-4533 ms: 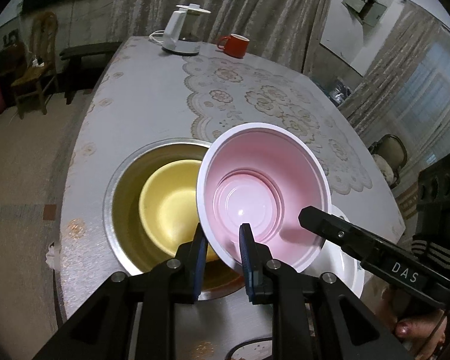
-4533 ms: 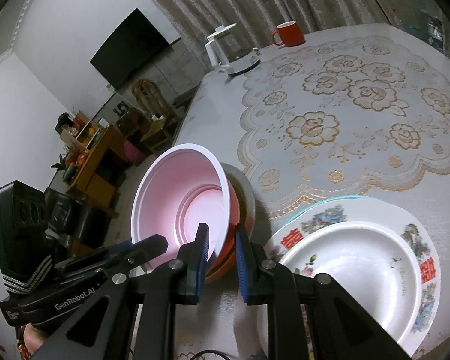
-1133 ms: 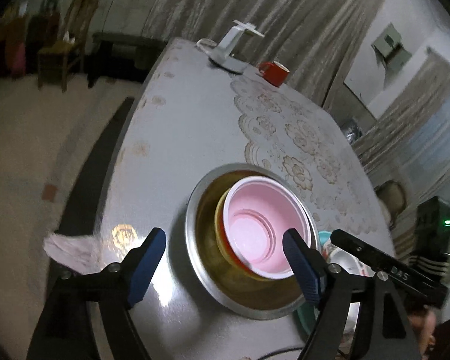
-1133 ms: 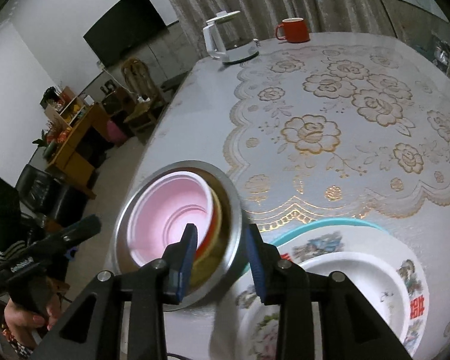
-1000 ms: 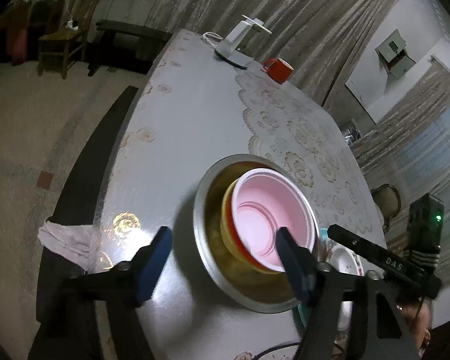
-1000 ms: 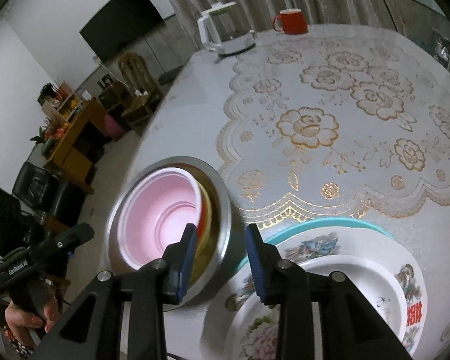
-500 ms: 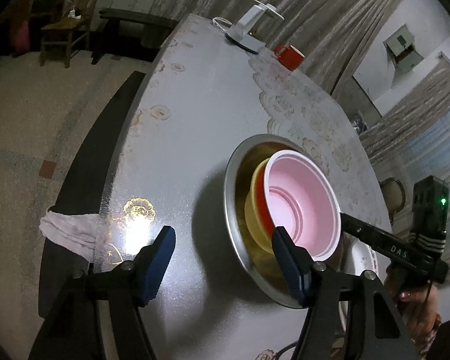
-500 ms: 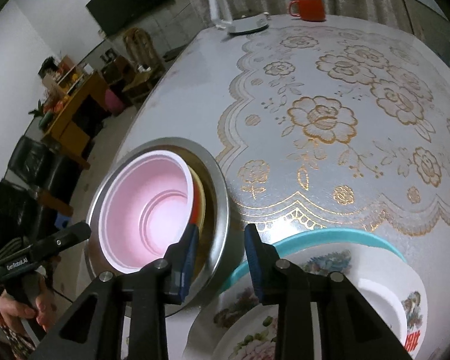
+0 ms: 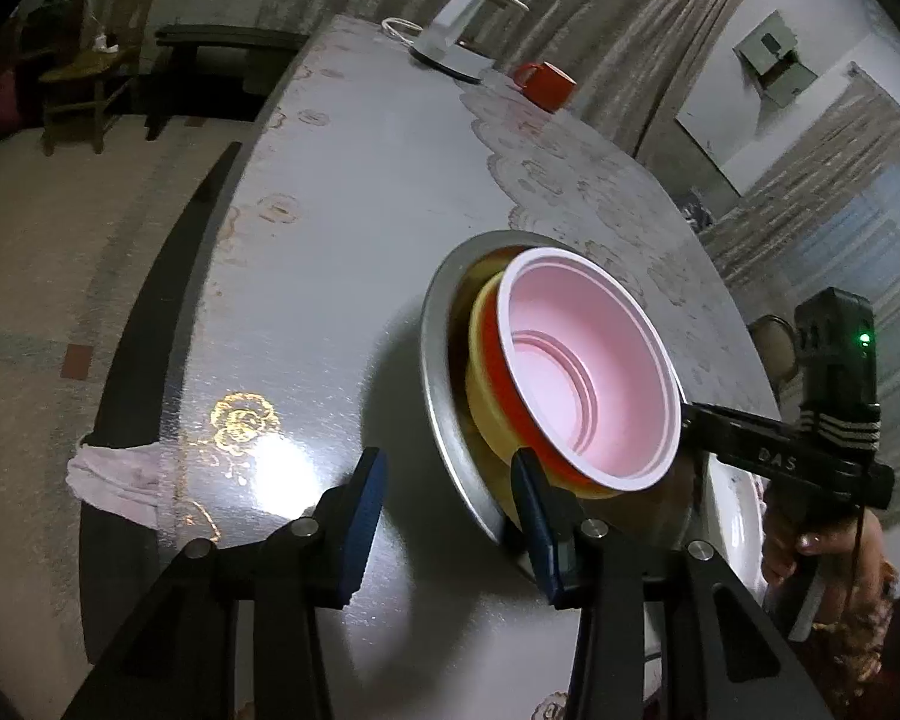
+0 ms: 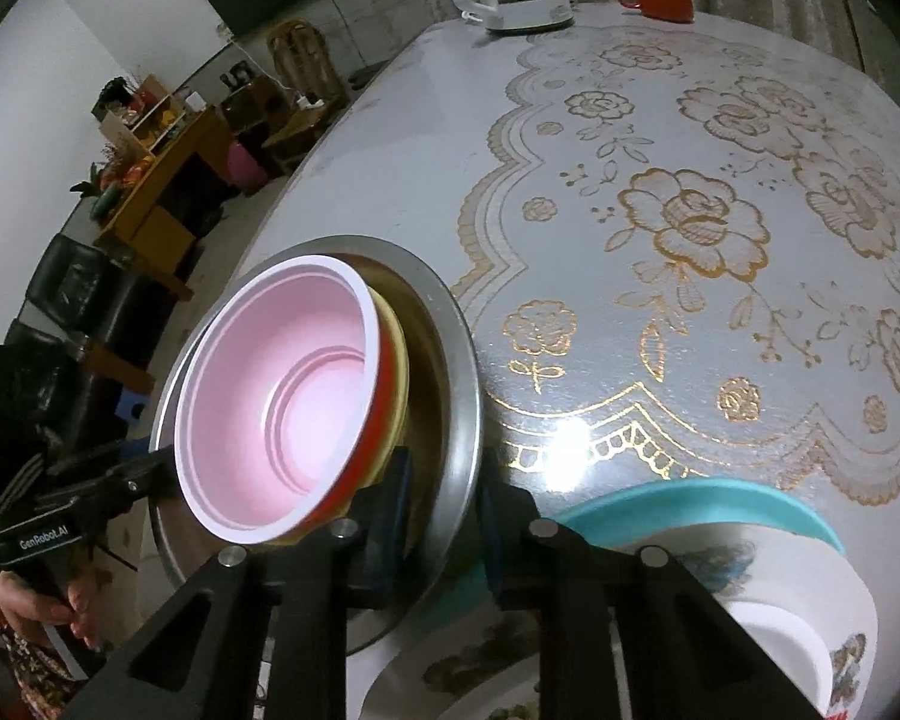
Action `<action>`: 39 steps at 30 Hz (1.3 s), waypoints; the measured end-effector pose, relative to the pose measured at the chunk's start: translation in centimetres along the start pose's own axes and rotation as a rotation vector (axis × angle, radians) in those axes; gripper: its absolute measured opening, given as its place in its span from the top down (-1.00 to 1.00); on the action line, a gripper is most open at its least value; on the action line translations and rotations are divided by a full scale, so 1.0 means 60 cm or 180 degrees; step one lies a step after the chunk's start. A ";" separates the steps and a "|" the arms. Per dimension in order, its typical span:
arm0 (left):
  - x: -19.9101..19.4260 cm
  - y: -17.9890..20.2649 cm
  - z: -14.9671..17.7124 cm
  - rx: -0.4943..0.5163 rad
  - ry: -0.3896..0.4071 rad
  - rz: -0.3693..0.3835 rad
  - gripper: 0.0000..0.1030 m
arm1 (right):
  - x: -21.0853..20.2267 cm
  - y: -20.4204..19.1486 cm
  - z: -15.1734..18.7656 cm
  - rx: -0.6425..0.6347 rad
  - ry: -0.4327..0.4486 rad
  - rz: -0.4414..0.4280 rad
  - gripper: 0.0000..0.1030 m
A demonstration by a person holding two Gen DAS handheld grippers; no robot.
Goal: Organize plates and bowls
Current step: 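Grip the steel bowl rim with the left tool and lift the nested bowls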
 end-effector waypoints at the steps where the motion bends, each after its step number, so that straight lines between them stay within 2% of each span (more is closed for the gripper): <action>1: 0.001 0.001 0.000 0.0012 -0.0016 0.0030 0.16 | 0.001 -0.001 0.000 -0.0010 0.0009 -0.0023 0.67; 5: 0.004 0.006 0.001 0.0063 -0.0026 0.0090 0.17 | 0.006 -0.005 -0.001 -0.0025 0.0014 -0.0039 0.71; 13: 0.007 0.029 0.007 0.0410 -0.0008 0.0169 0.44 | 0.008 0.001 -0.005 0.0107 0.0052 -0.0103 0.73; 18: 0.007 0.041 0.012 0.0562 0.0055 0.0012 0.44 | 0.004 -0.003 -0.004 0.0097 0.0112 -0.0082 0.73; 22: 0.007 0.040 0.013 0.0525 0.0089 0.0032 0.43 | -0.003 -0.009 -0.003 0.0061 0.0170 -0.0052 0.72; 39: -0.050 0.084 0.027 0.0732 0.0332 0.0035 0.43 | -0.065 -0.018 0.007 0.0016 0.0465 -0.0076 0.72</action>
Point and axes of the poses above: each gripper's, at about its wrist camera, not at the fingertips, and x roughly the way its jaws point, y to its right, z to its underside, the point moved 2 cm from there along x, roughly the way its jaws point, and after that the axes turned 8 degrees about z, right-handed, at the moved point
